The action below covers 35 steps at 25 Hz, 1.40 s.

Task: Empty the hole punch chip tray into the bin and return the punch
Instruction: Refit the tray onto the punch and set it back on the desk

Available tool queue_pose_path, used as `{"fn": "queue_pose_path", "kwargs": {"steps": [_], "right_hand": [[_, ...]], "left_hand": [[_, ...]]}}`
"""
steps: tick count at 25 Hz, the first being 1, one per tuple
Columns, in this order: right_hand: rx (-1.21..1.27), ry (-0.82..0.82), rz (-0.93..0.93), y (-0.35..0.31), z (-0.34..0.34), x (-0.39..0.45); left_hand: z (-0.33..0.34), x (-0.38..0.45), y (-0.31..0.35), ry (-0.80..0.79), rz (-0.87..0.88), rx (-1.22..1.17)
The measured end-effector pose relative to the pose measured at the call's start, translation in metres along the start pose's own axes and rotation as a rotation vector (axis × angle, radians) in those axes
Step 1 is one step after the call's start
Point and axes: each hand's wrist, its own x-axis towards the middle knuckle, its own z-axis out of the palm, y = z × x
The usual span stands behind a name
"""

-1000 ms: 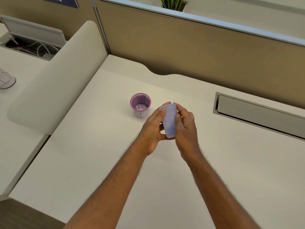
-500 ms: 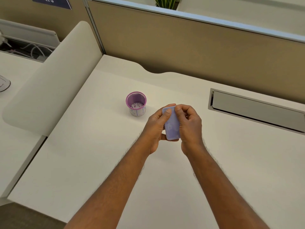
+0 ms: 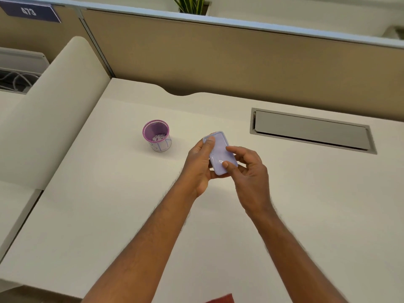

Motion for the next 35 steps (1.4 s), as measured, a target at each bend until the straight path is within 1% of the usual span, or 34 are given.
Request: {"fn": "queue_pose_path", "kwargs": {"steps": [1,4,7,9,11,15,17,20,22,23,27,31,35], "right_hand": [[-0.058,0.01,-0.053,0.0,-0.008,-0.002],[-0.355,0.033,-0.212,0.003,-0.03,-0.013],[-0.6,0.004,-0.271,0.008,-0.049,-0.025],[-0.653,0.013,-0.295,0.011,-0.066,-0.027],[-0.647,0.057,-0.309,0.013,-0.085,-0.026],[-0.563,0.146,-0.282,0.021,-0.124,-0.025],[-0.388,0.192,-0.173,0.024,-0.141,-0.022],[-0.097,0.257,0.041,0.033,-0.17,-0.012],[0.093,0.269,0.2,0.043,-0.189,-0.006],[0.15,0.268,0.252,0.048,-0.2,-0.003],[0.214,0.255,0.341,0.067,-0.239,0.007],[0.319,0.309,0.423,0.083,-0.272,0.02],[0.241,0.316,0.44,0.106,-0.305,0.033]], "left_hand": [[0.007,-0.001,-0.003,-0.001,0.003,0.022],[0.034,-0.007,-0.008,-0.061,0.016,0.082],[0.055,-0.004,-0.026,-0.066,0.039,0.194],[0.067,-0.008,-0.039,-0.077,0.062,0.178],[0.078,-0.012,-0.046,-0.097,0.045,0.12],[0.111,-0.014,-0.059,-0.13,0.012,0.067],[0.129,-0.013,-0.065,-0.15,0.034,0.062],[0.157,-0.013,-0.081,-0.215,0.068,0.07],[0.174,-0.01,-0.091,-0.237,0.06,0.08],[0.184,-0.008,-0.096,-0.243,0.054,0.094],[0.221,0.004,-0.114,-0.238,0.048,0.204],[0.256,0.02,-0.135,-0.239,0.052,0.34],[0.287,0.039,-0.155,-0.242,0.053,0.409]]}}
